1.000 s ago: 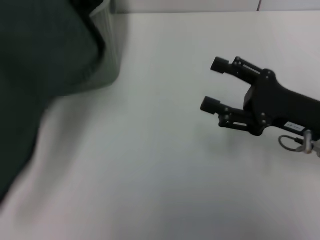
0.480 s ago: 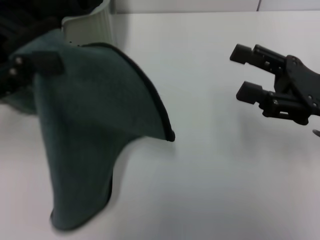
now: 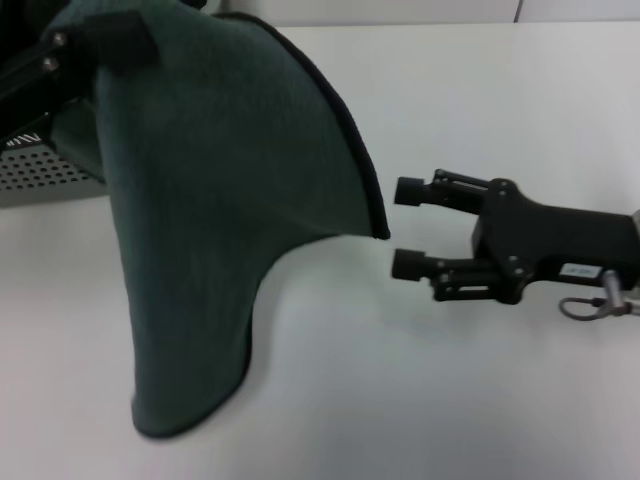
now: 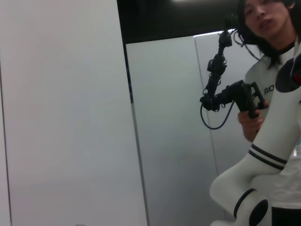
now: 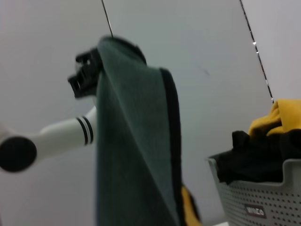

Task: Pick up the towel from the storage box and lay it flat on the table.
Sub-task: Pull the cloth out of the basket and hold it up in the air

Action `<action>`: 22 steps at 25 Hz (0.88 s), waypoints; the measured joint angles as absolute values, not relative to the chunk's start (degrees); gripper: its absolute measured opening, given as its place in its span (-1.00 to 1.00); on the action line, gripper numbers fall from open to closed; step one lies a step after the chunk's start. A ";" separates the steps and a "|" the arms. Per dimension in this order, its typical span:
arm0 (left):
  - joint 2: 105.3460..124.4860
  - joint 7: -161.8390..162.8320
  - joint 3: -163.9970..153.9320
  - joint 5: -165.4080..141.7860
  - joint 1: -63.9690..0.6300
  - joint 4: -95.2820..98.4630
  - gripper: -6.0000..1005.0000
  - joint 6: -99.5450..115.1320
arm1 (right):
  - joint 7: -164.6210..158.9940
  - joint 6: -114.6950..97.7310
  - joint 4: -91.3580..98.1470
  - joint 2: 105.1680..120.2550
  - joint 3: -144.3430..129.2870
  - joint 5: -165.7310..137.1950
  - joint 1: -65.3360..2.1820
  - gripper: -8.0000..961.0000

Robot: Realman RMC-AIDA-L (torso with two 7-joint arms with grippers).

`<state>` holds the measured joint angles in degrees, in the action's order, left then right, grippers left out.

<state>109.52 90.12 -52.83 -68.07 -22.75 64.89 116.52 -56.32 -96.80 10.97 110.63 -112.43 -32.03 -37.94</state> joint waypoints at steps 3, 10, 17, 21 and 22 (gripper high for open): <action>109.50 91.98 -53.22 -68.03 -23.40 64.79 -0.93 116.54 | -52.69 -94.15 11.09 111.66 -112.31 -32.53 -38.09 0.68; 110.11 93.09 -53.38 -67.93 -23.44 64.93 -0.92 116.61 | -50.44 -90.90 11.25 112.45 -112.32 -35.37 -40.17 0.65; 110.19 93.57 -54.62 -66.18 -23.13 64.96 -0.92 116.63 | -50.08 -88.64 11.25 112.89 -112.58 -35.46 -40.86 0.61; 110.18 93.66 -54.65 -65.97 -23.06 64.96 -0.91 116.63 | -49.80 -88.77 11.30 112.90 -112.17 -35.41 -40.34 0.33; 110.18 93.66 -54.66 -65.96 -23.04 64.96 -0.91 116.63 | -49.59 -88.84 11.32 112.88 -112.15 -35.33 -40.20 0.24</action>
